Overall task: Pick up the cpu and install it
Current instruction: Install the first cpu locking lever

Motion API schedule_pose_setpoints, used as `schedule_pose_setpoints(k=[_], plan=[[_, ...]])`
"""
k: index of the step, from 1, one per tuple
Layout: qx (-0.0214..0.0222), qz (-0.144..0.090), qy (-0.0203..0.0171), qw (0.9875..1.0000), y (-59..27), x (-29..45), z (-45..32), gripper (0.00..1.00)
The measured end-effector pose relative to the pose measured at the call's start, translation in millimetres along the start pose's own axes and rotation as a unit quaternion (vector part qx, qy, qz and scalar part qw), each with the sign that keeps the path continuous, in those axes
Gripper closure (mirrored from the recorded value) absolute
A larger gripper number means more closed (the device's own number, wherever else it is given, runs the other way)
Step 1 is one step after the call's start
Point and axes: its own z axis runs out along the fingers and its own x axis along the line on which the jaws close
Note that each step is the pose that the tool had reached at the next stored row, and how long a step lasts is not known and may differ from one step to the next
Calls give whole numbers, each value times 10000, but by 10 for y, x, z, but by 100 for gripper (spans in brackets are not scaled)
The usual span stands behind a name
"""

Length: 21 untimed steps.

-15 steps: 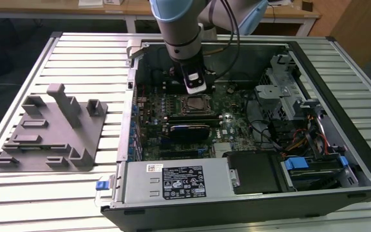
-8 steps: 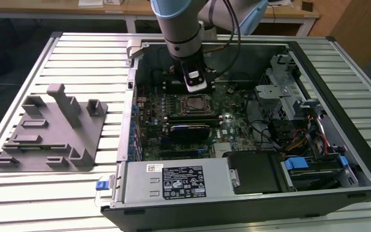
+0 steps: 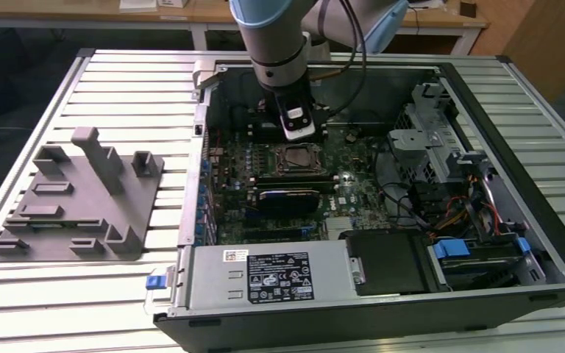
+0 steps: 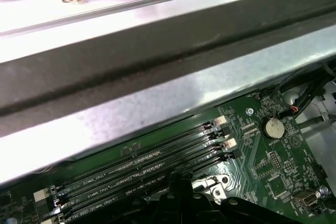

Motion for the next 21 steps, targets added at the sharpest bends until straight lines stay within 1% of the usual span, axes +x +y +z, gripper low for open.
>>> schedule_pose_setpoints(k=[2, 3, 5, 6, 10, 14, 16, 17, 21], plan=[[38, -8, -8, 10000, 0, 0, 0, 89], [69, -15, -13, 10000, 0, -1, 1, 89], [151, -30, -21, 9999, 1, -3, 2, 89], [199, -39, -24, 9998, 1, -4, 3, 89], [423, -76, -24, 9991, 3, -10, 8, 89], [642, -108, -8, 9979, 4, -14, 11, 89], [729, -119, 4, 9973, 5, -16, 13, 89], [746, -121, 11, 9971, 5, -16, 14, 89], [750, -121, 15, 9971, 5, -16, 13, 89]])
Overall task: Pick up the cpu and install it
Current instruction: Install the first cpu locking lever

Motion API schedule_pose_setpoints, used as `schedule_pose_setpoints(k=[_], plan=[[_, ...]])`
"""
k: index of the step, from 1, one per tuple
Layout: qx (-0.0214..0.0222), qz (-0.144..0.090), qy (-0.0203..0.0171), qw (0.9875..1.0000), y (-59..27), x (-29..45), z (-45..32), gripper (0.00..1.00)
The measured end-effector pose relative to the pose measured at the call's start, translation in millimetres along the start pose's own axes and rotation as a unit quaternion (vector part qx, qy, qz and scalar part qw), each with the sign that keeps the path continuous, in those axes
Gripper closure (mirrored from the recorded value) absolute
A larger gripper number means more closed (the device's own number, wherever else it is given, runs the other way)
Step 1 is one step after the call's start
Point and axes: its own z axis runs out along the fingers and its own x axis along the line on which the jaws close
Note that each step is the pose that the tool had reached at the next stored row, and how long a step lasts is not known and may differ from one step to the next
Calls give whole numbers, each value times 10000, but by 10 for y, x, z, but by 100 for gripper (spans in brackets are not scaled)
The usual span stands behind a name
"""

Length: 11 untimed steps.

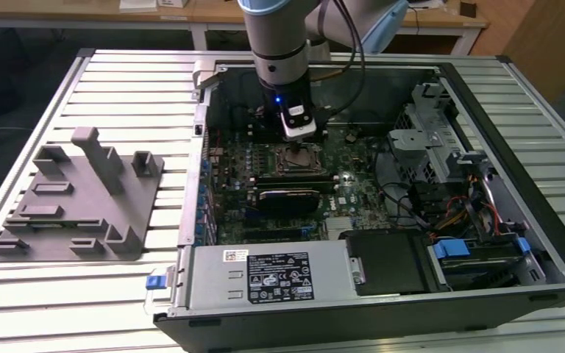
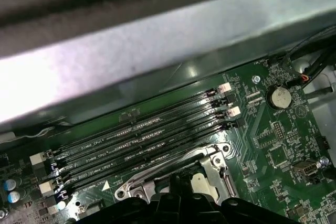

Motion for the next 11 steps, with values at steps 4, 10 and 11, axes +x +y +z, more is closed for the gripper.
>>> schedule_pose_setpoints(k=[4, 10, 11], plan=[[5, -1, 2, 10000, 1, -1, -6, 89], [112, -22, -42, 9999, 11, -12, -51, 89], [158, -32, -59, 9999, 14, -16, -52, 89]])
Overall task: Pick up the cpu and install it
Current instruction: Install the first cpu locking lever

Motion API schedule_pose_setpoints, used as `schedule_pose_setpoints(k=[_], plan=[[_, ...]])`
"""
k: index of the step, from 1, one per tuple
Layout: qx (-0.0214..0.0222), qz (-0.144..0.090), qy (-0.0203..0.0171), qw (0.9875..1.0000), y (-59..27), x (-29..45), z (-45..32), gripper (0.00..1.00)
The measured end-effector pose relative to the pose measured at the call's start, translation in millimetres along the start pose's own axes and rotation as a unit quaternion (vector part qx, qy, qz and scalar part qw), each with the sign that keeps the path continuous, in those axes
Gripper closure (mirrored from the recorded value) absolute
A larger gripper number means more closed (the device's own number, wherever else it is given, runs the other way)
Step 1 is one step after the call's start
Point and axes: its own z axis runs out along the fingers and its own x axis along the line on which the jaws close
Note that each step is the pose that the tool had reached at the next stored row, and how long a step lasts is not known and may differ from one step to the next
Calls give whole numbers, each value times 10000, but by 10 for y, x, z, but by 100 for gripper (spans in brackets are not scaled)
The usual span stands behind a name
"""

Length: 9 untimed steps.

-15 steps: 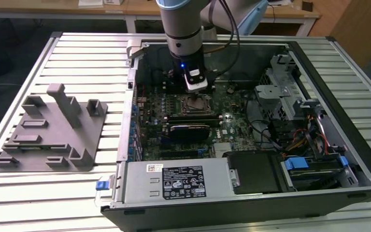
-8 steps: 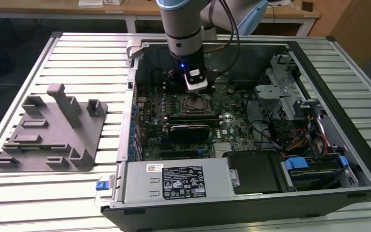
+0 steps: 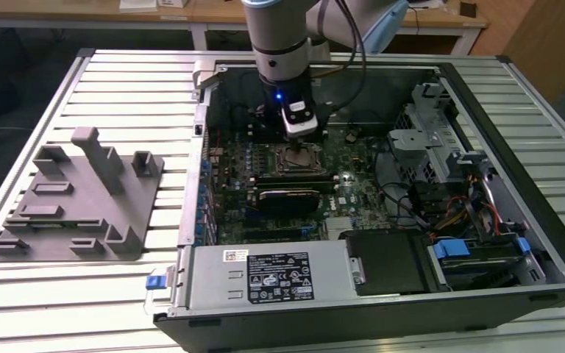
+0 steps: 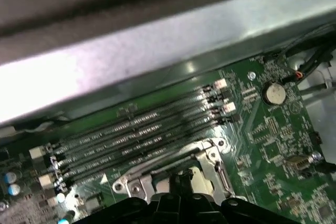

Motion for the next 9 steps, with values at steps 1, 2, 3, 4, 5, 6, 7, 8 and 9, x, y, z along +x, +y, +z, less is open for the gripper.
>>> schedule_pose_setpoints(k=[1, 2, 3, 4, 5, 6, 7, 8, 9], plan=[[45, -9, -17, 10000, 3, -4, -1, 89], [79, -17, -28, 10000, 5, -11, -1, 89], [93, -19, -27, 10000, 10, -22, 1, 89], [101, -19, -9, 9999, 17, -40, 5, 89], [110, -18, 13, 9999, 24, -60, 9, 89], [122, -18, 42, 9999, 32, -82, 13, 89], [133, -18, 65, 9999, 40, -101, 17, 89], [141, -19, 81, 9999, 45, -116, 21, 89], [145, -19, 87, 9999, 48, -123, 22, 89]])
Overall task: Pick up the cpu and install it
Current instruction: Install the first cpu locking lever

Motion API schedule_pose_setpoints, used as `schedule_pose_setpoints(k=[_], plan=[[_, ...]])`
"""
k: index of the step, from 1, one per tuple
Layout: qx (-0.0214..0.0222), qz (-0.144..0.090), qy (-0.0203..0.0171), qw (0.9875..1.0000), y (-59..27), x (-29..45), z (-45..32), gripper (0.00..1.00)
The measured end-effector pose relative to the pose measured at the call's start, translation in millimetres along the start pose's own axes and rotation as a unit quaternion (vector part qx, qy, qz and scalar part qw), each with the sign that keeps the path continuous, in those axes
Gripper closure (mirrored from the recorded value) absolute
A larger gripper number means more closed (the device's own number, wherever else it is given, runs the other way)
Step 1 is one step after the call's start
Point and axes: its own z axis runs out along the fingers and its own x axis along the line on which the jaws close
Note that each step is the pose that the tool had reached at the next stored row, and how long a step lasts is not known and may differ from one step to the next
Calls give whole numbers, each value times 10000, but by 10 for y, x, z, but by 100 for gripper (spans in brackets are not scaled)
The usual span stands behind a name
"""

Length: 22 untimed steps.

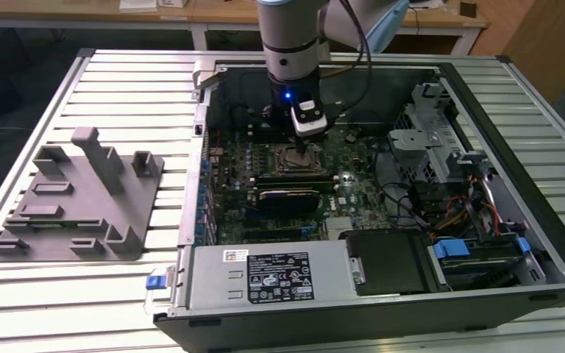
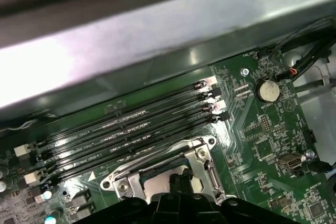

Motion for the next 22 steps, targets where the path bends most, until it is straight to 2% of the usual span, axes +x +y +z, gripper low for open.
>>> schedule_pose_setpoints(k=[4, 5, 8, 10, 12, 13, 16, 17, 18, 22], plan=[[11, -1, 1, 10000, 1, -1, 1, 89], [42, -6, 12, 10000, 2, -5, 4, 89], [183, -25, 71, 9998, 6, -17, 10, 89], [260, -37, 138, 9996, 9, -23, 14, 89], [300, -45, 231, 9993, 10, -30, 17, 89], [325, -50, 301, 9990, 10, -33, 19, 89], [419, -66, 552, 9976, 13, -42, 23, 89], [443, -68, 616, 9971, 15, -45, 24, 89], [448, -69, 629, 9970, 15, -46, 23, 89], [449, -69, 632, 9970, 15, -46, 24, 89]])
